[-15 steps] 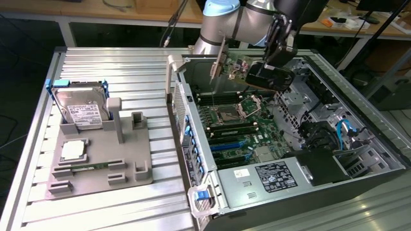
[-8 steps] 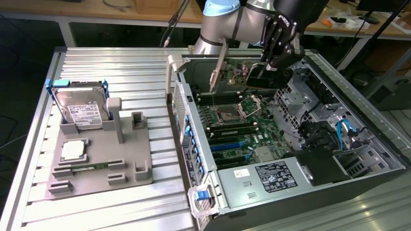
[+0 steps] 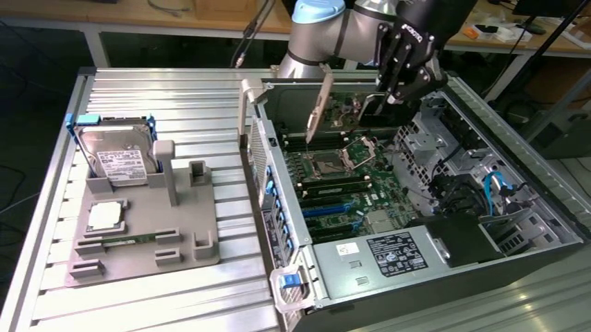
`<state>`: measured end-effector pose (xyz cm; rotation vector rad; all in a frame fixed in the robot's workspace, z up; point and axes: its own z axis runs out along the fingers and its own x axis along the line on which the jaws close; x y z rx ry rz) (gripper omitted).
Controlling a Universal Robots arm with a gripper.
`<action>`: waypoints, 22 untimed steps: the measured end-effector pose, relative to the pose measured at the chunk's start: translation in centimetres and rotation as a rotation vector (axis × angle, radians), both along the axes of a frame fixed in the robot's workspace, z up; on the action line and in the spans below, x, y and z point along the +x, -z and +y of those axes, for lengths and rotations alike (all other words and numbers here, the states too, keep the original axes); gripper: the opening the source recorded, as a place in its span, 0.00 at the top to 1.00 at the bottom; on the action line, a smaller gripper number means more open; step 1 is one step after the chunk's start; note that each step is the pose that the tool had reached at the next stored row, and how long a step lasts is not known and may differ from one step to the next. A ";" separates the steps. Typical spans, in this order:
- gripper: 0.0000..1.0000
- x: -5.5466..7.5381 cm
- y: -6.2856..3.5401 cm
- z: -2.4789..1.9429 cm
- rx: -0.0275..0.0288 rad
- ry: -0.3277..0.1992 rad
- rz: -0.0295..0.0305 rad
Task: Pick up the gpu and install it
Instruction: 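Pick up the gpu and move the gpu toward the slot, then insert the gpu into the slot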
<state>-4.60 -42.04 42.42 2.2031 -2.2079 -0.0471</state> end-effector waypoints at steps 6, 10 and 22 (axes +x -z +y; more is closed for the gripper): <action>0.73 1.9 0.40 0.01 -0.0053 -0.024 0.0000; 0.73 3.4 0.59 0.01 -0.0059 -0.035 -0.0001; 0.73 3.8 0.69 0.01 -0.0059 -0.043 -0.0001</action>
